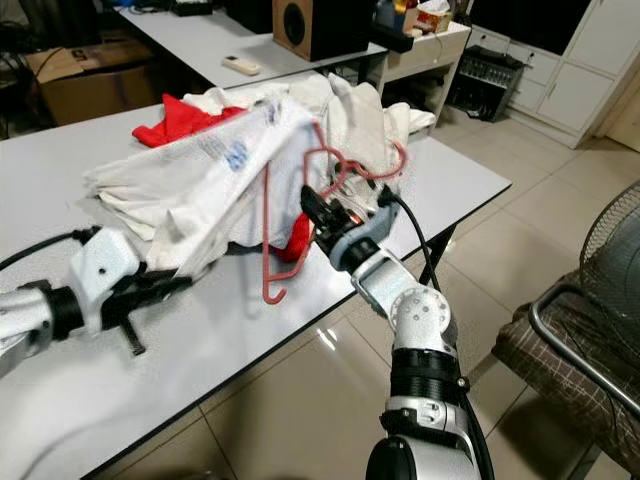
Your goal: Hang hanger
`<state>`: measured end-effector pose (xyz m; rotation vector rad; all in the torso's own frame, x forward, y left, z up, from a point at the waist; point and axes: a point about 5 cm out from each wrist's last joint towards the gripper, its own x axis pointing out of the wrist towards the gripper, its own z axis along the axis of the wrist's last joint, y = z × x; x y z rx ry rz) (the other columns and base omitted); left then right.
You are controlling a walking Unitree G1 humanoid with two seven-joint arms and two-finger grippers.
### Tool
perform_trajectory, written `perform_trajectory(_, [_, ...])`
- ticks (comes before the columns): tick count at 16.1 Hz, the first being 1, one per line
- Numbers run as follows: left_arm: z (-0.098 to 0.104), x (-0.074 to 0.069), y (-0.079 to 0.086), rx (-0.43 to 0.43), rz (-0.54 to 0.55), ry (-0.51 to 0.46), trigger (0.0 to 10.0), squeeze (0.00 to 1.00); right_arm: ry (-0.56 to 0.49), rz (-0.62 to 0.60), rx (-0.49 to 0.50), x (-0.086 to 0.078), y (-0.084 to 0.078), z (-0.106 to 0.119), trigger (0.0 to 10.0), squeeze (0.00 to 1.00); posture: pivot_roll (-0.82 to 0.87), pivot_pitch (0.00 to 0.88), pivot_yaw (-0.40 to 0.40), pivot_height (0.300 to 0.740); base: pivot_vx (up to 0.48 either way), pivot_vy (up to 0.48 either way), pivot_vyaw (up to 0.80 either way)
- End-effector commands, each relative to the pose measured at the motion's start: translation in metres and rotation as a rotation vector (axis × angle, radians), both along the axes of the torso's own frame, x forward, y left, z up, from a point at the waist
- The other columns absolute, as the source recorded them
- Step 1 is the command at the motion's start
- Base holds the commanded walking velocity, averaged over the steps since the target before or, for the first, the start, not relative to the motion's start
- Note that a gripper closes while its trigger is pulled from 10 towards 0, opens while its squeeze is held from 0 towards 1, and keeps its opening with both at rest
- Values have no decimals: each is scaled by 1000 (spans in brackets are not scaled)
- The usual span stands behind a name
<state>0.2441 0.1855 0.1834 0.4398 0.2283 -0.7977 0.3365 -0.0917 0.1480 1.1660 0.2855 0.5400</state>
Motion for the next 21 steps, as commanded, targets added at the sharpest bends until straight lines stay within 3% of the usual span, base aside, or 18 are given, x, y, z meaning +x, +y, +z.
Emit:
perform_trajectory(1, [5,-1,-14,-64,-37,-19,0,0,-68,-28,108,12,14,26,10000,0,-84,0,-56,740,0,0,0])
perform_trajectory(3, [5,-4,-25,-126,-72,-9,0,0,-41,-82,199,22,14,31,10000,0,-82,0,-55,740,0,0,0])
perform_trajectory(5, [0,-4,-33,-122,-81,-16,0,0,-22,-129,309,31,12,39,10000,0,-77,0,-62,740,0,0,0])
perform_trajectory(9, [3,2,-46,-135,-85,-51,0,0,-19,-130,351,43,24,49,10000,0,-70,0,-68,740,0,0,0])
perform_trajectory(11, [9,3,-51,-173,-104,-64,0,0,-18,-125,308,46,31,49,10000,0,-70,0,-68,740,0,0,0])
perform_trajectory(12, [19,3,-61,-238,-144,-79,0,0,-17,-120,237,49,41,48,10000,0,-73,0,-67,740,0,0,0])
perform_trajectory(15, [25,0,-73,-280,-209,-76,0,0,-9,-104,214,50,50,48,10000,0,-72,0,-69,740,0,0,0])
perform_trajectory(17, [34,2,-76,-284,-216,-106,0,0,-26,-66,126,46,60,45,10000,0,-78,0,-67,740,0,0,0])
perform_trajectory(20, [43,-1,-84,-326,-272,-65,0,0,19,-82,165,47,59,40,10000,0,-78,0,-66,740,0,0,0])
perform_trajectory(21, [37,2,-86,-293,-247,-53,4941,0,15,-66,183,47,61,43,10000,0,-85,0,-62,740,0,0,0])
